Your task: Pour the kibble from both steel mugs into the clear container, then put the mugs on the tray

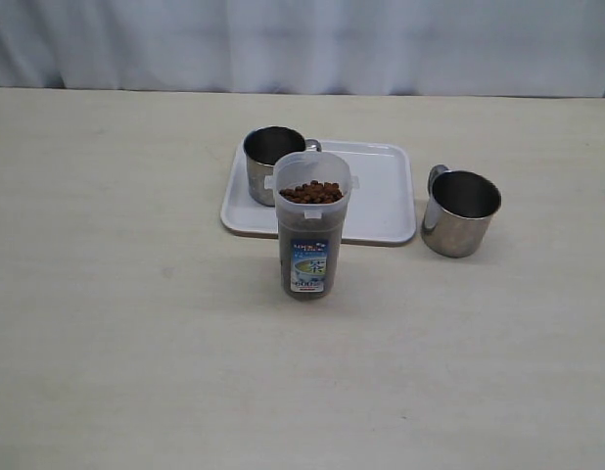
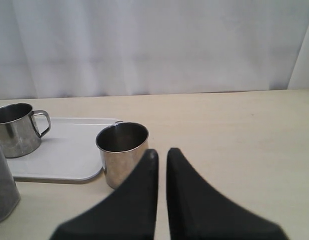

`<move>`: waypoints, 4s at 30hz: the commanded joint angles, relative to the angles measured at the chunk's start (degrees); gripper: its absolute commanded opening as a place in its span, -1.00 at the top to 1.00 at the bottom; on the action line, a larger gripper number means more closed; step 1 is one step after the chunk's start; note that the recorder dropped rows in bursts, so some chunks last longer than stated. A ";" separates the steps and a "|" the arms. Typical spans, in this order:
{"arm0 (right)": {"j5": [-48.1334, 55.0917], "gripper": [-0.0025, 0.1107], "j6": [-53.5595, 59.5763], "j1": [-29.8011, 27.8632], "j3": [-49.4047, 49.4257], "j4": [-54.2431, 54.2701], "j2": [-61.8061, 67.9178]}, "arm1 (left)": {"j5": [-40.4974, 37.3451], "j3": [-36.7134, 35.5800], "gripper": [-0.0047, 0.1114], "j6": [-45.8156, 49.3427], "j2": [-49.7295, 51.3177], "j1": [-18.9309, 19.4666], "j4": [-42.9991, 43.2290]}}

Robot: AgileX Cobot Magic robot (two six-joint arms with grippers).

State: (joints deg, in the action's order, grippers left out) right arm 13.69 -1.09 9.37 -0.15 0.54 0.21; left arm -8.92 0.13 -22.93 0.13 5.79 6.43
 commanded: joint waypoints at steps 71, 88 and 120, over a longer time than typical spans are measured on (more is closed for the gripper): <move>-1.40 0.87 0.45 0.13 0.15 0.08 -0.21 | -2.77 -0.13 0.92 28.93 -0.13 -6.91 -11.45; -22.92 0.87 -4.91 0.13 0.15 0.11 6.25 | -2.48 -0.13 0.92 28.93 -0.13 -6.91 -11.45; -57.13 -0.84 -5.95 0.13 -29.58 -22.39 106.32 | -2.60 -0.13 0.92 28.93 -0.13 -6.91 -11.45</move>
State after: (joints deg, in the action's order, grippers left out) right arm -42.80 -7.76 9.37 -27.62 -20.87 103.92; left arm -12.42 0.13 5.85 0.13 -0.78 -4.55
